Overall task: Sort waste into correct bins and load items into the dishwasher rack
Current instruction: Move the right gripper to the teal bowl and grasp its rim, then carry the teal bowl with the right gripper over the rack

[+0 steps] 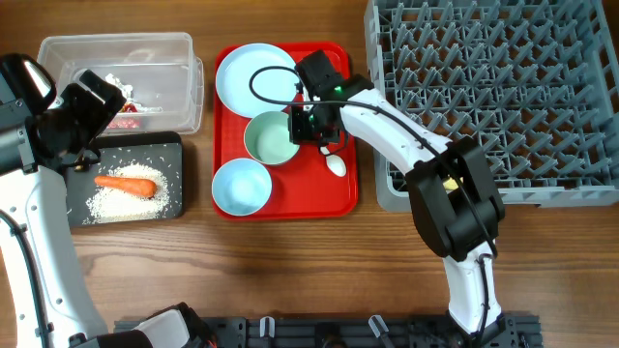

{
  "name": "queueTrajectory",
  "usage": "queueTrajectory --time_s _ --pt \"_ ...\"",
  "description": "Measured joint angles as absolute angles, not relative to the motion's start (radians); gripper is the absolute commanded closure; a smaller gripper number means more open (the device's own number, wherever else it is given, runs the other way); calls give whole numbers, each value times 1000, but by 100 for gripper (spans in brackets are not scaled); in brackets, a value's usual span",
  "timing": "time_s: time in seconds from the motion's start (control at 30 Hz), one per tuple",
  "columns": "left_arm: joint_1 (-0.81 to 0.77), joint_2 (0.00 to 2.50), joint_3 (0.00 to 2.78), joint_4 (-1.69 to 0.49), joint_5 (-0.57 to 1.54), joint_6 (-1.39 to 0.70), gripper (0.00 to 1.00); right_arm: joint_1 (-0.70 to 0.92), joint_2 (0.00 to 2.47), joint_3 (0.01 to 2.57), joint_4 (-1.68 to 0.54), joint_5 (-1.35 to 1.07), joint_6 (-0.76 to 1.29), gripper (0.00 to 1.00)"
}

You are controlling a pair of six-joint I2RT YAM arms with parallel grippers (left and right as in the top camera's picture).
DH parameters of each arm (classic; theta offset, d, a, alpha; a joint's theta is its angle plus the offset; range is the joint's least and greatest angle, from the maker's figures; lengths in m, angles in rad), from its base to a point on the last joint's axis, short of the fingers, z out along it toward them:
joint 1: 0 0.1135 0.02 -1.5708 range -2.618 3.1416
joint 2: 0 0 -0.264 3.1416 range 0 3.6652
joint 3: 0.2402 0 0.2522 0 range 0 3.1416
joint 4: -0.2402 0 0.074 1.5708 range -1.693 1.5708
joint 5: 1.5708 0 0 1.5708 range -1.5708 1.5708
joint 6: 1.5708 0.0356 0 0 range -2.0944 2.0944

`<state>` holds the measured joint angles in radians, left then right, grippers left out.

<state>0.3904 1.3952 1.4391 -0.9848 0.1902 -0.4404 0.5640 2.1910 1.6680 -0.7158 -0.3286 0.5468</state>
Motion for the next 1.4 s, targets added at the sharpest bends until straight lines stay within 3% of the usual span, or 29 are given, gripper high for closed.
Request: queueTrajectory --time_s 0.07,0.53,0.73,0.87,1.07,1.27,1.4 --pt "390 1395 1439 -985 190 -440 0 564 2191 1661 -710 -334 557 96" --pt "390 1395 1439 -986 190 -441 0 553 2187 1649 -717 -345 558 96" --pt "390 1395 1439 -986 190 -441 0 502 2035 1639 -761 -254 480 96" --pt "390 1395 1439 -986 190 -441 0 464 1811 1642 -788 15 449 96" --pt "390 1395 1439 -987 190 -441 0 452 1633 1667 -661 629 390 96" --pt "390 1395 1439 -987 187 -444 0 381 1760 1657 -248 1010 159 96" --pt "390 1395 1439 -988 187 -448 0 325 1912 1645 107 1140 -167 96"
